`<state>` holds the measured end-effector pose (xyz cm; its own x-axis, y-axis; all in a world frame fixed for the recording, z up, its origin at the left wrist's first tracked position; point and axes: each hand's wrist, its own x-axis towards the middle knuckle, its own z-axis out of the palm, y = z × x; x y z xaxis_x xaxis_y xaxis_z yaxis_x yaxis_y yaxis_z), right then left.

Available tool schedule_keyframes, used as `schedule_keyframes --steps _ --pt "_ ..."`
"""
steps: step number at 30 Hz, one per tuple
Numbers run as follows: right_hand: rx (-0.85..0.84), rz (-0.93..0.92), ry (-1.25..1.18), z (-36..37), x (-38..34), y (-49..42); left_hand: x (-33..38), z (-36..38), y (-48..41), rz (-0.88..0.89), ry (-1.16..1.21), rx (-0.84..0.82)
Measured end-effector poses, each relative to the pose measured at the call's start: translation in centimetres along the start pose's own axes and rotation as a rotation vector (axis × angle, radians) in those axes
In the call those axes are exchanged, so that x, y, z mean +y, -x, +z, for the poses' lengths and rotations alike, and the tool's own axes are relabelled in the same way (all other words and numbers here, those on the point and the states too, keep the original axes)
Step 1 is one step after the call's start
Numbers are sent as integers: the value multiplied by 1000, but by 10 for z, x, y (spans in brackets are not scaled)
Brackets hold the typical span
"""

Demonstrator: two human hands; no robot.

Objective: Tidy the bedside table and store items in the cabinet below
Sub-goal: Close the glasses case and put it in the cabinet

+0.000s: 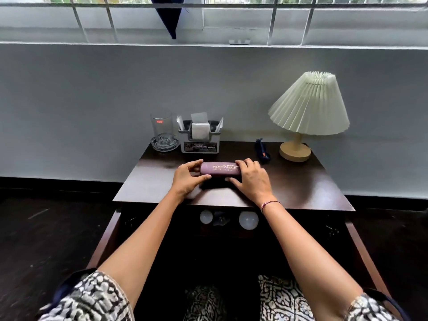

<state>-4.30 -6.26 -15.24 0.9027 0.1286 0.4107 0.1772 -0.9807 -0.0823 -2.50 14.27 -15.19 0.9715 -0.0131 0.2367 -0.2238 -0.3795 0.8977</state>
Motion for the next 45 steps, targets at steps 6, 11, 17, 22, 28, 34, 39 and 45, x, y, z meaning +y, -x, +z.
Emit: schedule_keyframes --steps 6,11,17,22,28,34,39,45 --pt "-1 -120 -135 1 7 -6 -4 3 -3 -6 7 -3" --pt "2 -171 -269 4 10 -13 -5 4 -6 -19 47 -4" --pt "70 -235 -225 5 8 -10 -1 4 -2 -52 91 -21" --pt "124 -254 -235 5 8 -10 3 5 0 -86 101 -6" --pt "318 -267 -115 2 4 -6 7 3 4 -99 141 -26" --pt "406 -341 6 3 0 -9 11 0 9 -122 232 -50" --pt "420 -341 98 6 -3 -9 11 -2 9 -134 261 -63" --pt "441 -288 179 2 -3 -7 7 -5 8 -75 229 -147"
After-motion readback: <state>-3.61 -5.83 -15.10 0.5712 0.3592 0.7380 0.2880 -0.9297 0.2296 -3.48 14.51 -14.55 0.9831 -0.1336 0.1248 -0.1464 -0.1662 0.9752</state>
